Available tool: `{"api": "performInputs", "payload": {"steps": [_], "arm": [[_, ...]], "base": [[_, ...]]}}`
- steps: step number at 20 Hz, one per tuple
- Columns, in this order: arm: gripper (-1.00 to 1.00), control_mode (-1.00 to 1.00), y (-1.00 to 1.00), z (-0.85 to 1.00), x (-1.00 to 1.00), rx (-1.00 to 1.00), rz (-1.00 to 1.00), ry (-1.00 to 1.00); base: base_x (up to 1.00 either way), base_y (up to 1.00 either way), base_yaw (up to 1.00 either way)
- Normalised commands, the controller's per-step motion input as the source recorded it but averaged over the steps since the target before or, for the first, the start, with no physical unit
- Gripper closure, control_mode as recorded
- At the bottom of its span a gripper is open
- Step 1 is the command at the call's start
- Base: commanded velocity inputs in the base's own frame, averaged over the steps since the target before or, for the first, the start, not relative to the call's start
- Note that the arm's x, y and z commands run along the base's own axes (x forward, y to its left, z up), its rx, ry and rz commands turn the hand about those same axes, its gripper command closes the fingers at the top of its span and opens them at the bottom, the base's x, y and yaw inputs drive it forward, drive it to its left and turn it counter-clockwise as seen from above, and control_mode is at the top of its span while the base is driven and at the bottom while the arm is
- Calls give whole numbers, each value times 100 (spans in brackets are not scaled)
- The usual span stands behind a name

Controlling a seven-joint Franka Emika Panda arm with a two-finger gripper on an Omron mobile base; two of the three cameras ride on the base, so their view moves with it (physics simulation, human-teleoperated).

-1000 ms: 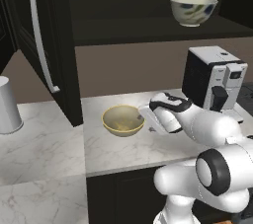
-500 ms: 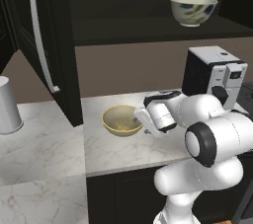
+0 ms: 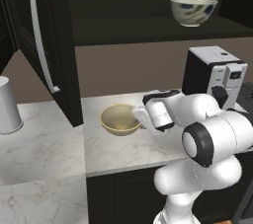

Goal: Open the cabinet. Pick the bowls from the counter and place them in the cabinet. Then close the cabinet.

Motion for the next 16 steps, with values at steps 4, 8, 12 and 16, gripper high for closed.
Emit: {"api": "performInputs", "payload": {"steps": [4, 8, 12, 16], "arm": [[100, -100, 10, 0, -25, -1, 0, -10], [100, -100, -2, 60, -42, 0, -8, -4], [100, -100, -18, 100, -28, 2, -16, 3], [100, -100, -14, 100, -32, 3, -16, 8]], "base": [[0, 0, 0], [0, 0, 0], [0, 0, 0], [0, 0, 0]]}}
